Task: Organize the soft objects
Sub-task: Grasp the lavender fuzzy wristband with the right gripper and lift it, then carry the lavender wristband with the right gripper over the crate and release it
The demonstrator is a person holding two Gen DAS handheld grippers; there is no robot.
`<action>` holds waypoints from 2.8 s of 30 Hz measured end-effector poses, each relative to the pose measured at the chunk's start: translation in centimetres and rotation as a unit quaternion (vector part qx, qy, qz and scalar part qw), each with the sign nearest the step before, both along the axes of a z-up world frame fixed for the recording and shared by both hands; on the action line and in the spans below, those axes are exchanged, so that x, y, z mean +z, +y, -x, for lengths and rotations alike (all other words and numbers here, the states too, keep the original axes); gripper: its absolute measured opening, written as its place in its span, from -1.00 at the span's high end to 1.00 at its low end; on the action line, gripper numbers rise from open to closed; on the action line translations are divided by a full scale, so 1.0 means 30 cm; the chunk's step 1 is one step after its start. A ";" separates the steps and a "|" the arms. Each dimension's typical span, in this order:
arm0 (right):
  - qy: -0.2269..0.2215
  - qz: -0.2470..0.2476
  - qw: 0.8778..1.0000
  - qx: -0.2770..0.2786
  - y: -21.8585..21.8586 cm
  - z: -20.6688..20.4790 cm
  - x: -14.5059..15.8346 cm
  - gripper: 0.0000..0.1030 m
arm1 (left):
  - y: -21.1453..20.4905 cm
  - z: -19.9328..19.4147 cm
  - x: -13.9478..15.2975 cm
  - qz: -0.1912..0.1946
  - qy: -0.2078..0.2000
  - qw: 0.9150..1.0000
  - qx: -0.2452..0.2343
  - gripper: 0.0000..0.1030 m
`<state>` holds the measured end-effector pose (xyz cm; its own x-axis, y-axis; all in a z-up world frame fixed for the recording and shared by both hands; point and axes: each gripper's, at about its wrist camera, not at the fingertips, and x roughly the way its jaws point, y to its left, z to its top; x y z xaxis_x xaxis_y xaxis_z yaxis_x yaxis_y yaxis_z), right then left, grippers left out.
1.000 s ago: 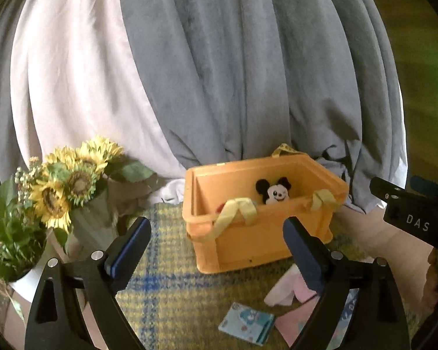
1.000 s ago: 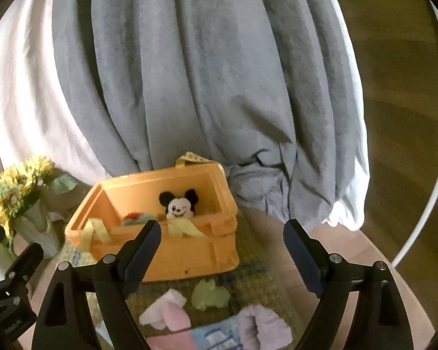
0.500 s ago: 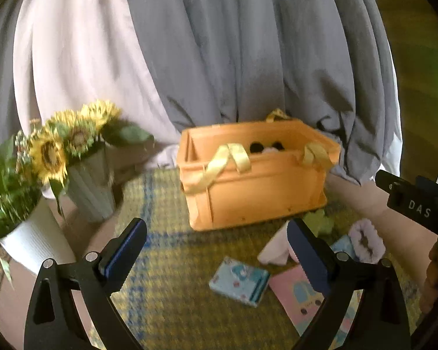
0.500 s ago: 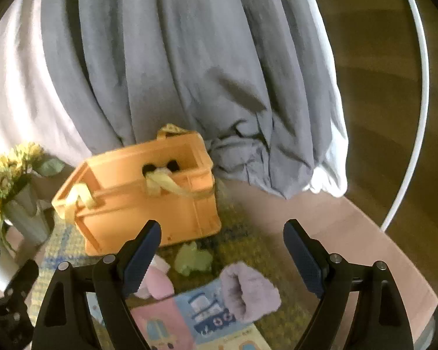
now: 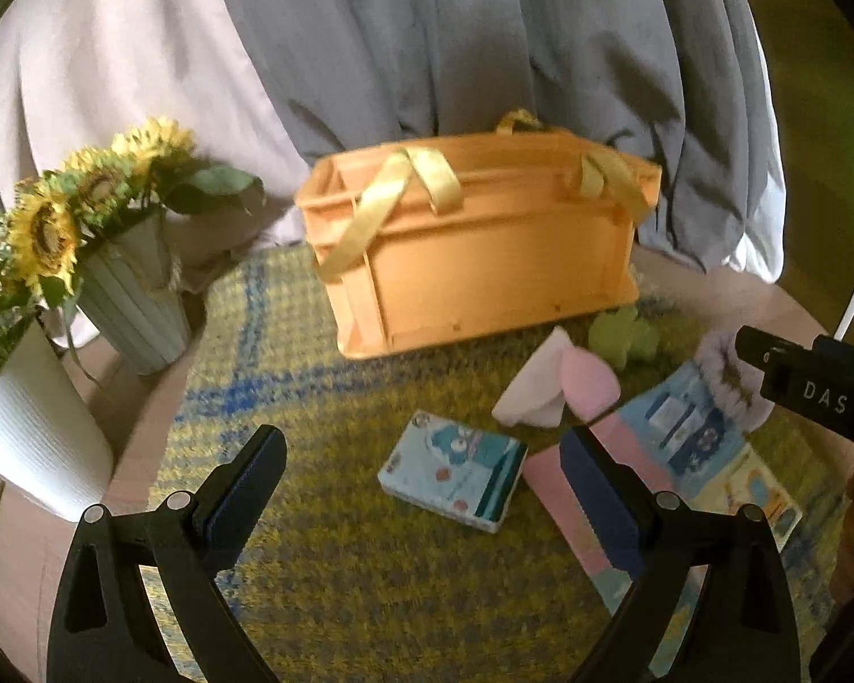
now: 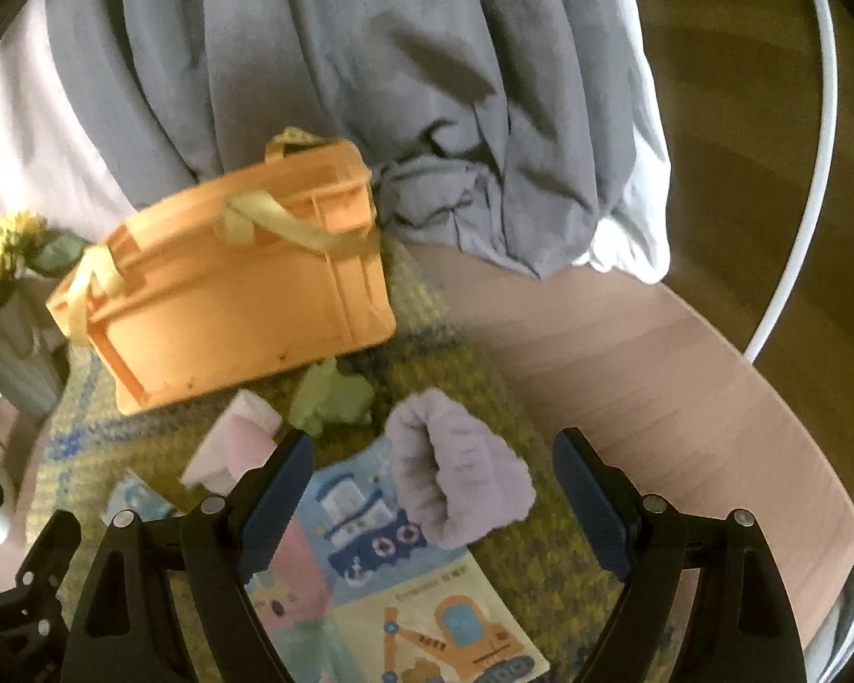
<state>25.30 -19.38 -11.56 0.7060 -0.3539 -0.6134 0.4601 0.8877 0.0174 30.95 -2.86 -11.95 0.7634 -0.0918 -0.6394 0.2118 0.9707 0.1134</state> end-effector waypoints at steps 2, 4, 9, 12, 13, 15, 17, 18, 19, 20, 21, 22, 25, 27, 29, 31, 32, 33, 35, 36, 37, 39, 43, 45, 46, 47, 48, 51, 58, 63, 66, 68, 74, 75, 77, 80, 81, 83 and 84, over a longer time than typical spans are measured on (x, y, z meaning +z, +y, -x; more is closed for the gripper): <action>0.013 0.002 1.000 -0.002 -0.005 -0.015 -0.026 -0.68 | -0.007 -0.016 -0.028 -0.008 0.010 1.000 -0.004 -0.91; 0.027 0.000 1.000 -0.003 -0.011 -0.033 -0.048 -0.68 | -0.009 -0.029 -0.048 -0.013 0.016 1.000 -0.005 -0.91; 0.058 0.001 0.998 -0.005 -0.017 -0.070 -0.100 -0.68 | -0.016 -0.068 -0.099 -0.015 0.038 0.999 -0.012 -0.91; 0.071 0.003 0.997 -0.008 -0.020 -0.083 -0.126 -0.68 | -0.020 -0.084 -0.123 -0.016 0.045 0.999 -0.016 -0.91; 0.075 0.003 0.997 -0.008 -0.021 -0.085 -0.130 -0.68 | -0.022 -0.090 -0.133 -0.016 0.048 0.999 -0.017 -0.91; 0.082 0.004 0.997 -0.011 -0.024 -0.093 -0.144 -0.68 | -0.025 -0.102 -0.147 -0.013 0.054 0.998 -0.020 -0.91; 0.087 0.002 0.996 -0.014 -0.031 -0.096 -0.153 -0.68 | -0.029 -0.114 -0.160 -0.011 0.058 0.998 -0.023 -0.90; 0.089 0.000 0.996 -0.015 -0.035 -0.099 -0.159 -0.68 | -0.031 -0.120 -0.165 -0.011 0.059 0.998 -0.026 -0.90; 0.091 -0.002 0.996 -0.016 -0.036 -0.101 -0.164 -0.67 | -0.032 -0.125 -0.170 -0.011 0.060 0.998 -0.027 -0.90; 0.094 -0.003 0.995 -0.017 -0.037 -0.105 -0.168 -0.67 | -0.036 -0.131 -0.175 -0.013 0.062 0.998 -0.028 -0.90; 0.097 -0.003 0.995 -0.017 -0.037 -0.108 -0.171 -0.67 | -0.038 -0.137 -0.181 -0.014 0.064 0.997 -0.029 -0.89; 0.098 -0.002 0.995 -0.017 -0.037 -0.109 -0.174 -0.67 | -0.039 -0.145 -0.188 -0.014 0.070 0.997 -0.030 -0.88; 0.105 0.006 0.994 -0.018 -0.035 -0.115 -0.182 -0.57 | -0.042 -0.154 -0.203 -0.016 0.081 0.996 -0.034 -0.65; 0.110 0.009 0.994 -0.020 -0.034 -0.117 -0.188 -0.47 | -0.042 -0.155 -0.208 -0.013 0.086 0.996 -0.038 -0.57; 0.112 0.004 0.994 -0.019 -0.037 -0.118 -0.193 -0.31 | -0.043 -0.152 -0.205 -0.012 0.084 0.996 -0.036 -0.55; 0.111 0.003 0.994 -0.020 -0.042 -0.117 -0.194 -0.17 | -0.043 -0.147 -0.201 -0.009 0.083 0.996 -0.037 -0.54; 0.109 0.004 0.994 -0.020 -0.041 -0.113 -0.190 -0.10 | -0.042 -0.142 -0.197 -0.008 0.080 0.996 -0.036 -0.53; 0.105 0.005 0.994 -0.019 -0.041 -0.109 -0.187 -0.06 | -0.042 -0.138 -0.193 -0.007 0.077 0.996 -0.036 -0.53; 0.100 0.006 0.995 -0.015 -0.039 -0.106 -0.182 0.12 | -0.044 -0.130 -0.183 -0.008 0.071 0.997 -0.034 -0.53; 0.097 0.007 0.995 -0.012 -0.036 -0.102 -0.177 0.14 | -0.044 -0.127 -0.177 -0.008 0.068 0.997 -0.034 -0.53; 0.095 0.007 0.995 -0.010 -0.037 -0.100 -0.175 0.18 | -0.044 -0.123 -0.170 -0.008 0.066 0.997 -0.033 -0.52; 0.089 0.004 0.996 -0.008 -0.036 -0.090 -0.164 0.25 | -0.044 -0.112 -0.153 -0.008 0.057 0.998 -0.032 -0.52; 0.077 0.001 0.997 0.001 -0.030 -0.075 -0.143 0.32 | -0.039 -0.095 -0.118 -0.002 0.046 0.998 -0.030 -0.52; 0.070 0.003 0.998 0.003 -0.025 -0.064 -0.126 0.32 | -0.038 -0.084 -0.098 0.002 0.040 0.999 -0.029 -0.52; 0.066 0.004 0.998 0.004 -0.022 -0.060 -0.118 0.33 | -0.040 -0.077 -0.088 0.004 0.037 0.999 -0.029 -0.52; 0.059 0.007 0.998 0.006 -0.017 -0.053 -0.104 0.33 | -0.040 -0.072 -0.079 0.006 0.034 0.999 -0.029 -0.52; 0.055 0.010 0.998 0.008 -0.013 -0.047 -0.091 0.33 | -0.040 -0.065 -0.068 0.008 0.031 0.999 -0.029 -0.52; 0.039 0.011 0.999 0.014 -0.002 -0.027 -0.054 0.33 | -0.038 -0.048 -0.029 0.015 0.020 0.999 -0.028 -0.52; 0.010 0.007 0.999 0.040 0.032 0.009 0.036 0.33 | -0.019 -0.021 0.067 0.026 -0.008 0.999 -0.019 -0.52; -0.011 0.006 0.998 0.058 0.057 0.030 0.088 0.33 | -0.012 0.001 0.134 0.035 -0.029 0.999 -0.014 -0.52; -0.026 0.006 0.997 0.070 0.072 0.044 0.125 0.33 | -0.009 0.013 0.172 0.043 -0.042 0.998 -0.013 -0.52; -0.035 0.007 0.996 0.076 0.080 0.049 0.146 0.33 | -0.004 0.020 0.199 0.046 -0.053 0.997 -0.011 -0.52; -0.059 0.003 0.994 0.095 0.099 0.057 0.197 0.33 | 0.000 0.026 0.255 0.056 -0.073 0.996 -0.007 -0.52; -0.065 0.001 0.993 0.098 0.101 0.056 0.208 0.33 | 0.000 0.024 0.264 0.058 -0.077 0.995 -0.006 -0.52; -0.072 0.000 0.992 0.103 0.105 0.053 0.223 0.33 | -0.001 0.021 0.280 0.061 -0.083 0.995 -0.004 -0.52; -0.082 0.001 0.991 0.109 0.111 0.048 0.242 0.33 | 0.000 0.017 0.308 0.062 -0.098 0.993 -0.003 -0.52; -0.087 0.001 0.990 0.112 0.112 0.044 0.253 0.33 | -0.001 0.015 0.319 0.062 -0.104 0.993 -0.002 -0.52; -0.095 0.003 0.989 0.117 0.117 0.040 0.270 0.33 | -0.001 0.014 0.337 0.062 -0.114 0.992 -0.002 -0.52; -0.099 0.004 0.988 0.119 0.116 0.037 0.278 0.33 | 0.000 0.012 0.346 0.062 -0.118 0.991 -0.002 -0.52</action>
